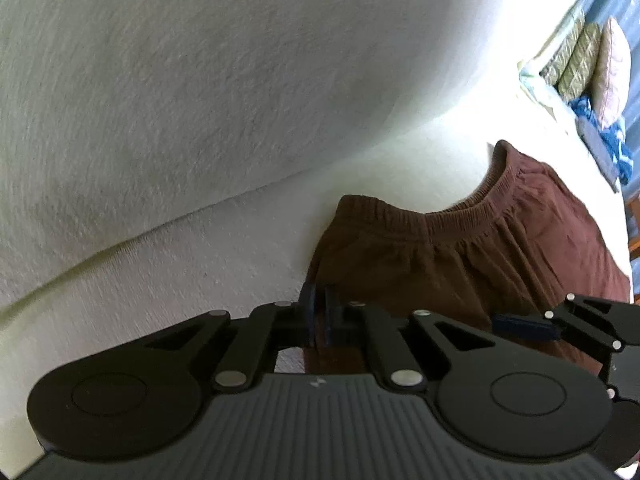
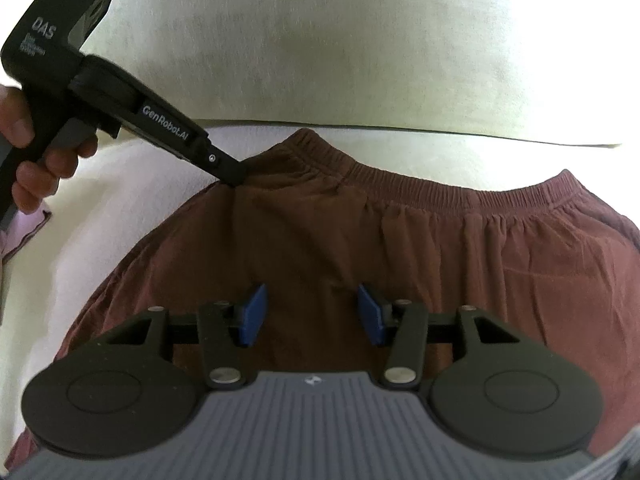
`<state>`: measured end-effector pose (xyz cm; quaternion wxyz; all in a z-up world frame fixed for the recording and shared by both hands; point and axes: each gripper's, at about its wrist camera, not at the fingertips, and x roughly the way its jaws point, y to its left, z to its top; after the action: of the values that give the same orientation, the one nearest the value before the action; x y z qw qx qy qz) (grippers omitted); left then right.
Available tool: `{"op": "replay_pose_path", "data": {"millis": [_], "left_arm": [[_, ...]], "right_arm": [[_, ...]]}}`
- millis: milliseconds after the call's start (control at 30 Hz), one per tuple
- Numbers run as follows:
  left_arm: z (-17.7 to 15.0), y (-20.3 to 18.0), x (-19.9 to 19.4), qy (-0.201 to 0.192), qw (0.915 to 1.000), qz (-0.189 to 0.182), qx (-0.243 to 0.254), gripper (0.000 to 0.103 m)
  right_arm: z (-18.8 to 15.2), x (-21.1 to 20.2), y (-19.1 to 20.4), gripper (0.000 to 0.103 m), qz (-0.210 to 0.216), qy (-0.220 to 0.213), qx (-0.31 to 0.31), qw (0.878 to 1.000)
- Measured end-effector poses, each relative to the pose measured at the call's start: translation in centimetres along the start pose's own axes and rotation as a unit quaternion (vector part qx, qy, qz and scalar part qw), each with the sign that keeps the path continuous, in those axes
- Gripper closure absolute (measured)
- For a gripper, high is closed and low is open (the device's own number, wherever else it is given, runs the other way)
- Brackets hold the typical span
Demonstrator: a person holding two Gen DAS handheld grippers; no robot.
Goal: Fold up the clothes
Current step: 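Hold the elastic waistband pinched in both grippers, then lift the waistband with both grippers and pull it back off the hems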
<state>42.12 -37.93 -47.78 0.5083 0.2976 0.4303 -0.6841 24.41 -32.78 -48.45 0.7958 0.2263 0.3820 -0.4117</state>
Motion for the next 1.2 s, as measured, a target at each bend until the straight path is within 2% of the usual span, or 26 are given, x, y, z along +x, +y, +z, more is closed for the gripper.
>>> {"op": "replay_pose_path", "data": {"millis": [67, 100, 133, 267, 367, 433, 467, 500, 567, 600, 700, 800, 900, 967, 1033, 1100, 1167, 1200], "left_arm": [[0.3, 0.2, -1.6, -0.009, 0.9997, 0.002, -0.023, 0.091], [0.3, 0.4, -2.2, -0.012, 0.9994, 0.006, -0.030, 0.085], [0.2, 0.5, -3.2, -0.017, 0.9987, 0.027, -0.040, 0.082], [-0.9, 0.2, -5.4, -0.010, 0.9932, 0.084, -0.080, 0.082], [-2.5, -1.6, -6.7, -0.002, 0.9898, 0.080, -0.118, 0.082], [-3.5, -5.2, -6.5, 0.002, 0.9904, 0.066, -0.121, 0.082], [-3.6, -6.3, -6.3, 0.003, 0.9907, 0.063, -0.120, 0.082], [-4.1, -9.8, -5.4, 0.004, 0.9911, 0.054, -0.122, 0.082], [-4.4, -12.3, -4.7, 0.003, 0.9905, 0.047, -0.129, 0.082], [-4.8, -14.9, -3.8, -0.001, 0.9898, 0.034, -0.139, 0.082], [-6.1, -21.3, -1.4, -0.010, 0.9872, 0.009, -0.159, 0.082], [-8.0, -27.9, 1.8, -0.006, 0.9835, 0.003, -0.181, 0.082], [-10.6, -32.9, 4.4, 0.033, 0.9784, 0.011, -0.204, 0.082], [-12.4, -35.8, 4.3, 0.032, 0.9775, 0.029, -0.206, 0.080], [-13.3, -38.2, 4.5, 0.079, 0.9756, 0.018, -0.204, 0.080], [-13.5, -39.4, 4.5, 0.089, 0.9767, 0.017, -0.195, 0.079], [-12.8, -40.3, 4.5, 0.080, 0.9799, 0.018, -0.182, 0.079], [-11.6, -40.3, 4.8, 0.062, 0.9816, 0.025, -0.179, 0.079]], "right_arm": [[0.5, -0.5, -0.2, 0.052, 0.004, 0.005, 0.002, 1.000], [0.7, -1.1, -0.5, 0.052, 0.002, 0.000, 0.009, 1.000], [1.0, -2.0, -1.0, 0.051, 0.001, -0.010, 0.017, 1.000], [1.3, -5.0, -3.5, 0.051, -0.007, -0.029, 0.032, 0.999], [0.8, -6.5, -7.0, 0.053, -0.020, -0.019, 0.019, 0.999], [0.4, -7.3, -9.6, 0.064, -0.020, -0.018, 0.017, 1.000], [0.2, -7.8, -11.5, 0.066, -0.020, -0.017, 0.015, 1.000], [-0.1, -8.3, -13.7, 0.067, -0.020, -0.016, 0.013, 1.000], [-0.5, -8.7, -17.1, 0.074, -0.022, -0.017, 0.010, 1.000], [-0.8, -8.8, -19.4, 0.077, -0.018, -0.018, 0.009, 1.000], [-1.5, -8.7, -24.2, 0.078, 0.009, -0.016, -0.006, 1.000], [-2.9, -8.4, -28.2, 0.079, 0.049, 0.003, -0.042, 0.998], [-5.7, -8.4, -31.3, 0.082, 0.062, 0.046, -0.088, 0.993], [-6.4, -9.2, -32.5, 0.082, 0.074, 0.046, -0.085, 0.993], [-6.6, -10.1, -33.8, 0.081, 0.087, 0.045, -0.068, 0.993], [-5.5, -10.2, -34.5, 0.081, 0.102, 0.027, -0.063, 0.992], [-3.5, -9.6, -35.2, 0.081, 0.122, 0.003, -0.057, 0.991], [-2.3, -9.0, -35.4, 0.081, 0.132, -0.005, -0.056, 0.990]]}}
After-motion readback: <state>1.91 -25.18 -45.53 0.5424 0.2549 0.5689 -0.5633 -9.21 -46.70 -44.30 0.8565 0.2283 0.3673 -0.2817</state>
